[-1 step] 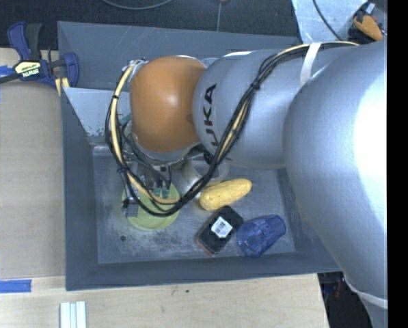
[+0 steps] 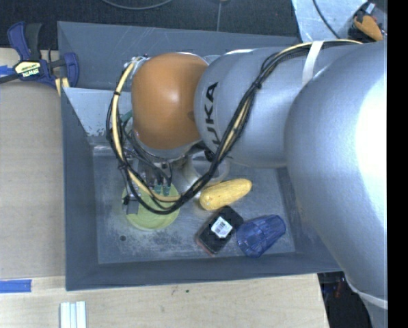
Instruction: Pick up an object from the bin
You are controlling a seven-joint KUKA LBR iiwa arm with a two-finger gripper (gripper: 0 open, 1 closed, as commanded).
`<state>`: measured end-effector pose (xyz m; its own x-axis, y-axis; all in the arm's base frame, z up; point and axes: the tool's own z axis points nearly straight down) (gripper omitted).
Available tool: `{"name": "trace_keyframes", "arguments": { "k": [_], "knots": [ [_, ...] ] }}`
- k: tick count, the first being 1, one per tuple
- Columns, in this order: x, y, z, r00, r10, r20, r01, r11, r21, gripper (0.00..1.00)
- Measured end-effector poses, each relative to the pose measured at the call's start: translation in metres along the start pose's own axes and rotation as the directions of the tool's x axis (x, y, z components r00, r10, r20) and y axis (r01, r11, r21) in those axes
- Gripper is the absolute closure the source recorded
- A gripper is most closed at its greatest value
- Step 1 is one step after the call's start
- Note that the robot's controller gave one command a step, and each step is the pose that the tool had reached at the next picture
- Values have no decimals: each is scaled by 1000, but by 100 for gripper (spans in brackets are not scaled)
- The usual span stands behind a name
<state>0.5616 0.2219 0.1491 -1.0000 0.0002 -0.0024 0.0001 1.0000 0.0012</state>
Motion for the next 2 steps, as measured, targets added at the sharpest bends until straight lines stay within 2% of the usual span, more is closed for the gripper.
{"name": "trace_keyframes", "arguments": {
  "k": [1, 2],
  "knots": [
    [-58, -76, 78, 997, -73, 2, 73, 997, -1, 0],
    [-46, -95, 25, 984, -177, 11, 177, 984, -5, 0]
  ]
}}
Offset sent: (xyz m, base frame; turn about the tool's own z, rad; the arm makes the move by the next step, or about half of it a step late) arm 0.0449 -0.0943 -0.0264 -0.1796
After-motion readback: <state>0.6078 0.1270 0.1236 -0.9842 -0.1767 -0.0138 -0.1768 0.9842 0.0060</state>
